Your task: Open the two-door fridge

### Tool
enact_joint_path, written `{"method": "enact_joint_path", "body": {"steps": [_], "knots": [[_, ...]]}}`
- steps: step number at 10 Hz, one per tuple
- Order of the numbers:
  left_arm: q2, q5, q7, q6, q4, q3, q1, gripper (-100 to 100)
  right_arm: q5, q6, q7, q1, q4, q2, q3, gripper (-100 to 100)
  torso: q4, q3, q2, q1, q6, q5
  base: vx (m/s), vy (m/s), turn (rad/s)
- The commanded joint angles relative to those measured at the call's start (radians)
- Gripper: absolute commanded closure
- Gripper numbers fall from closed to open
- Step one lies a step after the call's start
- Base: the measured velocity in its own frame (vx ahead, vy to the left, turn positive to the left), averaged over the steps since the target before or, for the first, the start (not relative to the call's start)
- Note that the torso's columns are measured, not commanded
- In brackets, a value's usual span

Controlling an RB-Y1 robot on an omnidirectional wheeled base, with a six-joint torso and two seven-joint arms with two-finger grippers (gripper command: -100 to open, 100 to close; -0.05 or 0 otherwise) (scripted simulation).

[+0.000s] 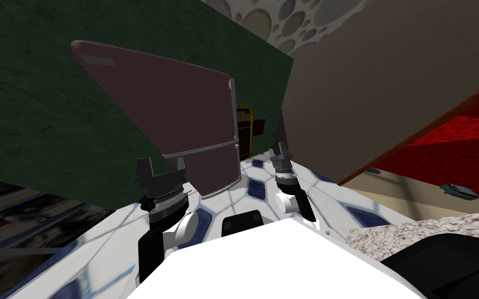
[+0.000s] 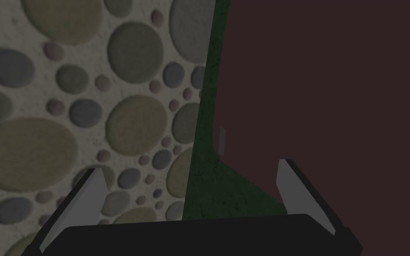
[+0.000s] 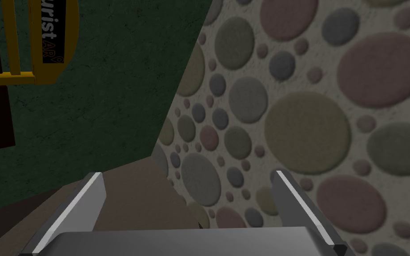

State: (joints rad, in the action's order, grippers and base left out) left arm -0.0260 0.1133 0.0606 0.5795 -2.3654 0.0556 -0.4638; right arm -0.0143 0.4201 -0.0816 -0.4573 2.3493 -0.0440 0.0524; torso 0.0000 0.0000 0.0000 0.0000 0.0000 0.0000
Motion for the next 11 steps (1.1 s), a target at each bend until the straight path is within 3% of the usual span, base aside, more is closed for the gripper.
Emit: {"method": "enact_joint_path", "body": {"steps": [1, 9, 10, 11], "knots": [[0.0, 0.0, 0.0, 0.0, 0.0, 0.0, 0.0, 0, 0.0, 0.0, 0.0, 0.0, 0.0, 0.0, 0.0, 0, 0.041, -0.082, 0.04, 0.0, 0.0, 0.0, 0.0, 0.0, 0.0], [0.0, 0.0, 0.0, 0.0, 0.0, 0.0, 0.0, 0, 0.0, 0.0, 0.0, 0.0, 0.0, 0.0, 0.0, 0, 0.617, -1.234, 0.618, 0.0, 0.0, 0.0, 0.0, 0.0, 0.0], [-0.042, 0.009, -0.014, -0.021, 0.031, -0.006, 0.035, -100, 0.0, 0.0, 0.0, 0.0, 0.0, 0.0, 0.0, 0, 0.691, -1.382, 0.691, 0.0, 0.0, 0.0, 0.013, -0.022, -0.005], [-0.061, 0.016, -0.023, -0.035, 0.052, -0.01, 0.059, -100, 0.0, 0.0, 0.0, 0.0, 0.0, 0.0, 0.0, 0, 0.724, -1.451, 0.724, -0.001, 0.0, 0.0, 0.01, -0.042, -0.008]]}}
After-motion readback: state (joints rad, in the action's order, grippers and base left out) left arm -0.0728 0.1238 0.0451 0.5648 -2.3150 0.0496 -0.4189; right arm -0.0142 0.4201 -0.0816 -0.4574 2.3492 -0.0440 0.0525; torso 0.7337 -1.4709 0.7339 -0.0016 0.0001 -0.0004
